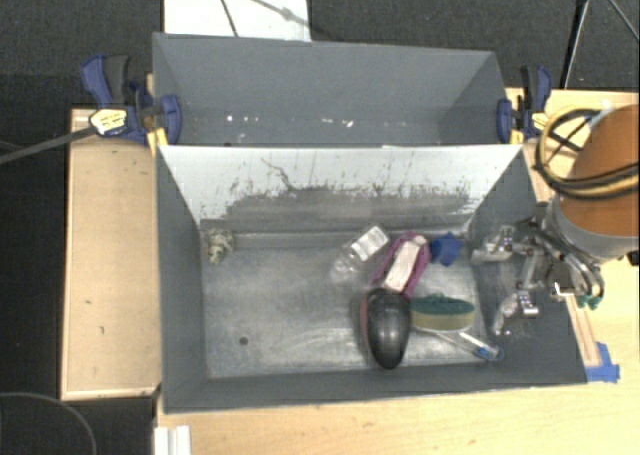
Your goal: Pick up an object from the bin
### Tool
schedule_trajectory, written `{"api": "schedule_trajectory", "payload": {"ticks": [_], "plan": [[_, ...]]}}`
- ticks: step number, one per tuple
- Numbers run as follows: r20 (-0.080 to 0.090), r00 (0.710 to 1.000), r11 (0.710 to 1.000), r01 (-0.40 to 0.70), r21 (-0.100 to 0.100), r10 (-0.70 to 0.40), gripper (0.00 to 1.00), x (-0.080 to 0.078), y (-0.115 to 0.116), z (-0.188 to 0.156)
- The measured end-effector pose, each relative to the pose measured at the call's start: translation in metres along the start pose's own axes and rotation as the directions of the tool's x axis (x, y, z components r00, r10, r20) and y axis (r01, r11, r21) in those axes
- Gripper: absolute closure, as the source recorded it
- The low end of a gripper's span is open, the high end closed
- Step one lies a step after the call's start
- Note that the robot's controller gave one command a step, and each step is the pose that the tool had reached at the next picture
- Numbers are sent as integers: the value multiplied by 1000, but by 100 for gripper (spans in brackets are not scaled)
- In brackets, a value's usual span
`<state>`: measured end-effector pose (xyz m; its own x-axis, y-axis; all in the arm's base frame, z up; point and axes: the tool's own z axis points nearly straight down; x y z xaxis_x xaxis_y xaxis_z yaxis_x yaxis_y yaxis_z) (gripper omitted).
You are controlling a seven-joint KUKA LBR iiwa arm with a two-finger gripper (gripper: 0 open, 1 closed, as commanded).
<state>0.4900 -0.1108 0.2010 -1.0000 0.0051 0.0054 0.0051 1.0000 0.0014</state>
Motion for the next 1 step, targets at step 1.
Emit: {"api": "schedule_trajectory", "payload": {"ticks": [1], "plan": [[3, 952, 952, 306, 0, -306, 0, 14, 43, 63]]}}
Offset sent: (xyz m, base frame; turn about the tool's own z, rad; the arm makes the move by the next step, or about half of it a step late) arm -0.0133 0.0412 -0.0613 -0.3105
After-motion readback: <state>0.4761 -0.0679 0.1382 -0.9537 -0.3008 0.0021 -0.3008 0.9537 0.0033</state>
